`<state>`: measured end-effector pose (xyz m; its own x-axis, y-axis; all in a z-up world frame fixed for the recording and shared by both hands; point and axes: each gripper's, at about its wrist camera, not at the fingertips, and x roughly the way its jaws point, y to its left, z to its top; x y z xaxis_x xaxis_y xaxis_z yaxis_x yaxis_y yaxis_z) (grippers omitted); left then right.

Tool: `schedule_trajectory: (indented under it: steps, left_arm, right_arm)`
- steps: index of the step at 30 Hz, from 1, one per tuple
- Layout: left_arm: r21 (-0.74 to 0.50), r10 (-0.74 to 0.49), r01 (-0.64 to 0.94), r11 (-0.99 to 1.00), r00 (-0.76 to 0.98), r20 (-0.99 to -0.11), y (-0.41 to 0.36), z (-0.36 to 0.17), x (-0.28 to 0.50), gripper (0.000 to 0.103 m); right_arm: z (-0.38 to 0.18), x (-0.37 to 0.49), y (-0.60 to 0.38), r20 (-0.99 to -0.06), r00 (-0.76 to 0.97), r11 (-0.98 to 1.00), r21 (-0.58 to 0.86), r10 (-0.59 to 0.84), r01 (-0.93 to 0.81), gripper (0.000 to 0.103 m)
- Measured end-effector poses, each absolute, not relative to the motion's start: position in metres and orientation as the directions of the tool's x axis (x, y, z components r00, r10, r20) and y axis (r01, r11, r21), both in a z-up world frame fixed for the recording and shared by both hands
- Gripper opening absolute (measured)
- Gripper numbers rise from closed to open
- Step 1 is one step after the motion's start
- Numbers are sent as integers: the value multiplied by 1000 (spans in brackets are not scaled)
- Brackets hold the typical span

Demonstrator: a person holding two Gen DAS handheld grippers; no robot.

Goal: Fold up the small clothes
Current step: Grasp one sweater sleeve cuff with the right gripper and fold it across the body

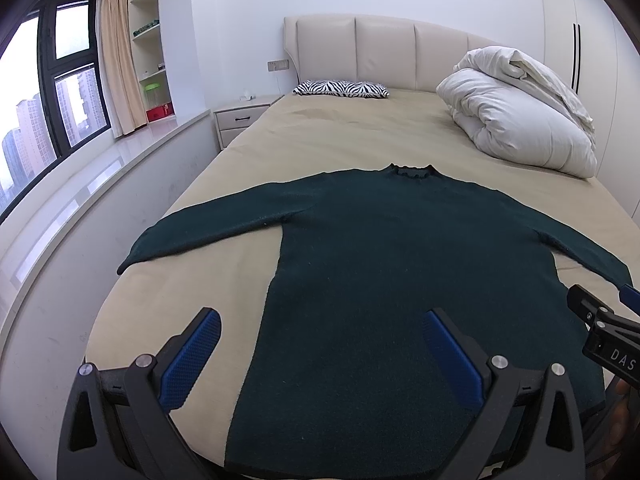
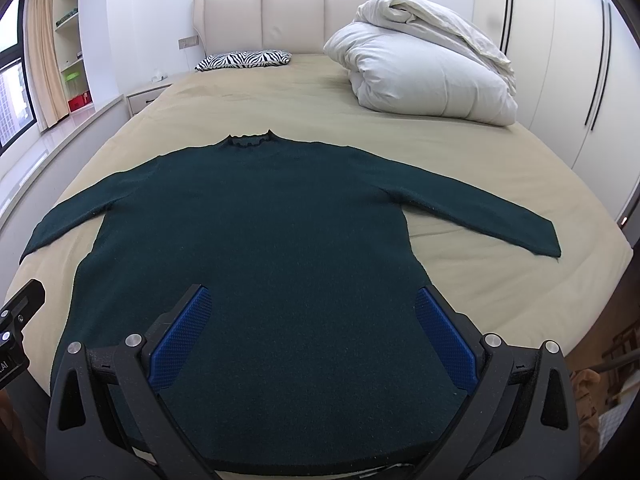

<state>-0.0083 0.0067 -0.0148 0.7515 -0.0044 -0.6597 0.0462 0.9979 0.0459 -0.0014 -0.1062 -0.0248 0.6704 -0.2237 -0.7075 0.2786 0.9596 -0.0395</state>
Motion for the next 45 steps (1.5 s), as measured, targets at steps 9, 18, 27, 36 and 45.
schedule_trajectory:
  steps: [9, 18, 27, 36, 45]
  left_arm:
    - [37, -10, 48, 998, 737, -676, -1, -25, -5, 103]
    - [-50, -98, 91, 995, 661, -744, 1, -34, 3, 103]
    - [-38, -108, 128, 991, 602, -792, -13, -55, 11, 103]
    - [-78, -149, 154, 985, 532, -834, -26, -69, 42, 103]
    - [-375, -380, 110, 921, 473, -795, -21, -81, 72, 103]
  right_arm:
    - [-25, 7, -110, -720, 658, 959, -40, -222, 280, 103]
    - [-35, 16, -126, -749, 636, 958, 4, -187, 286, 103]
    - [-68, 23, -276, -777, 628, 820, 333, -42, 466, 103]
    - [-131, -28, -486, -687, 726, 358, 667, -45, 654, 97]
    - [-170, -16, -581, -635, 766, 228, 735, -96, 638, 62]
